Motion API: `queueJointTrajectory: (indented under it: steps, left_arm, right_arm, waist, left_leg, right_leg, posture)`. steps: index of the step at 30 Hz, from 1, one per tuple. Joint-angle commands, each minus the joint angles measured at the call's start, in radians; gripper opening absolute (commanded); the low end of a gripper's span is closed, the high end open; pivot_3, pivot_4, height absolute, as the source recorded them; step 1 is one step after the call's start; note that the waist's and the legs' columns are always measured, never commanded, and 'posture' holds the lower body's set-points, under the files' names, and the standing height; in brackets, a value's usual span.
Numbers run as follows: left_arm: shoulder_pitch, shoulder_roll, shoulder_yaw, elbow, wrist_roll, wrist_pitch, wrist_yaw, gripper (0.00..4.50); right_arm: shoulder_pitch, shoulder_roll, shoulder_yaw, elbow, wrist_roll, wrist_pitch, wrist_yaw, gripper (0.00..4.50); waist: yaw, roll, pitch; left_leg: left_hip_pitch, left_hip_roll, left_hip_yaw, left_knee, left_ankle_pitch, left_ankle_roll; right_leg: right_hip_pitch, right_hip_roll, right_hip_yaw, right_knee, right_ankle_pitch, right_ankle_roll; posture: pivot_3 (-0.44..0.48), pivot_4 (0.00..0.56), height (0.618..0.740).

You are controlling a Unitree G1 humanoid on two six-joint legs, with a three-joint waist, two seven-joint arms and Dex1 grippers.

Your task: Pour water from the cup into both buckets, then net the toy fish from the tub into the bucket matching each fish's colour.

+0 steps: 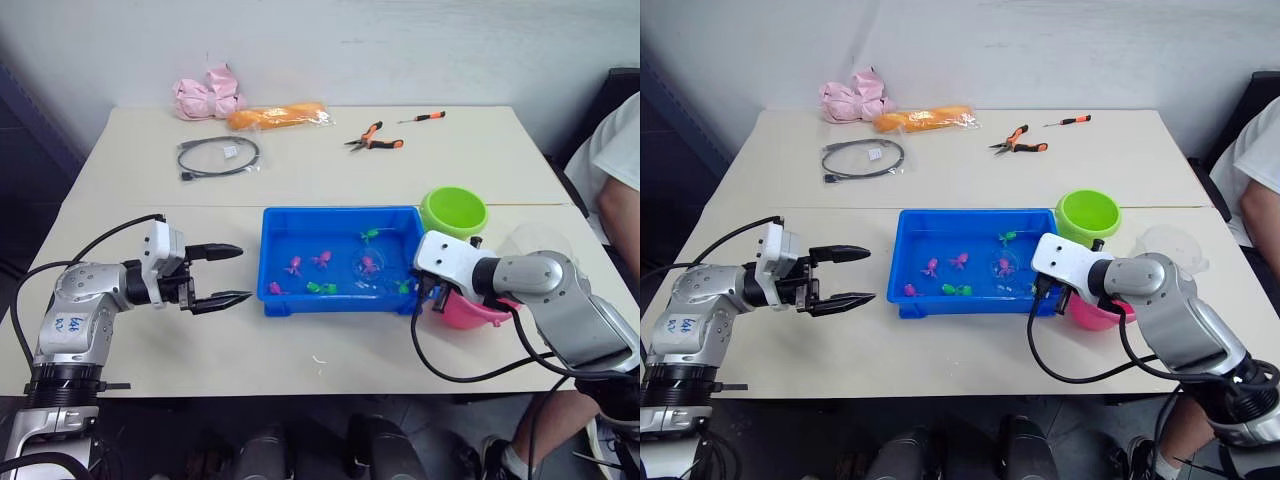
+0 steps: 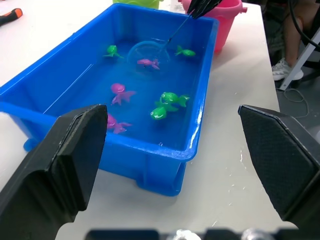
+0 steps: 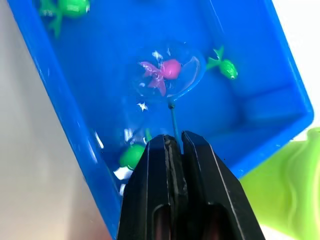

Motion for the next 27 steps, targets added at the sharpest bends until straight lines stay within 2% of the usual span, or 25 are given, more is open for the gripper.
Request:
queueJointTrajectory:
  steps: [1,5,9,13,16,21,27]
  left_arm:
    - [0.009,0.02,0.029,-0.023,-0.013,-0.011,-0.001,4.47]
    - [0.009,0.017,0.032,-0.038,-0.026,0.007,0.008,4.47]
    - [-0.024,-0.011,0.009,-0.067,-0.05,0.039,0.011,4.47]
    - [-0.067,-0.064,-0.013,-0.123,-0.067,0.068,0.045,4.47]
    - [-0.094,-0.098,-0.024,-0.149,-0.088,0.099,0.061,4.47]
    - [-0.158,-0.147,-0.063,-0.138,-0.093,0.107,0.048,4.47]
    - [-0.212,-0.19,-0.089,-0.122,-0.104,0.124,0.033,4.47]
  right_arm:
    - [0.014,-0.014,-0.144,-0.013,0.079,0.054,0.027,0.0]
    - [0.054,-0.022,-0.271,-0.014,0.172,0.106,0.057,0.0]
    - [0.109,0.017,-0.426,-0.053,0.299,0.098,0.087,0.0]
    - [0.162,0.039,-0.534,-0.103,0.38,0.195,0.038,0.0]
    - [0.201,0.095,-0.634,-0.136,0.503,0.231,0.038,0.0]
    - [0.36,0.124,-0.783,-0.194,0.594,0.229,0.027,0.0]
    - [0.467,0.124,-1.011,-0.262,0.721,0.276,-0.02,0.0]
  waist:
    - [0.004,0.0,0.0]
    - [0.002,0.0,0.0]
    - [0.002,0.0,0.0]
    - [0.007,0.0,0.0]
    - [0.006,0.0,0.0]
    - [0.008,0.0,0.0]
    - [0.008,0.0,0.0]
  left_leg:
    - [0.0,0.0,0.0,0.0,0.0,0.0]
    - [0.0,0.0,-0.001,0.0,0.0,0.001]
    - [0.0,0.0,-0.001,0.0,0.0,0.001]
    - [0.0,0.0,-0.001,0.0,0.0,0.001]
    - [0.0,0.0,-0.001,0.0,0.0,0.001]
    - [0.0,-0.001,-0.001,0.0,0.0,0.001]
    - [0.001,-0.001,-0.001,0.0,0.0,0.001]
  right_leg:
    - [0.0,0.0,0.0,0.0,0.0,0.0]
    - [0.0,-0.001,0.0,0.0,0.0,0.0]
    - [0.0,0.0,0.0,0.0,0.0,0.0]
    - [0.0,0.0,0.0,0.0,0.0,0.0]
    - [0.001,0.0,0.0,0.0,0.0,0.0]
    - [0.001,0.001,0.0,0.0,0.0,0.0]
    - [0.003,0.001,0.0,0.0,0.0,0.0]
  posture:
    - [0.0,0.15,0.74]
    - [0.0,0.15,0.74]
    - [0.0,0.15,0.74]
    - [0.0,0.15,0.74]
    - [0.0,0.15,0.74]
    - [0.0,0.15,0.74]
    - [0.0,0.15,0.74]
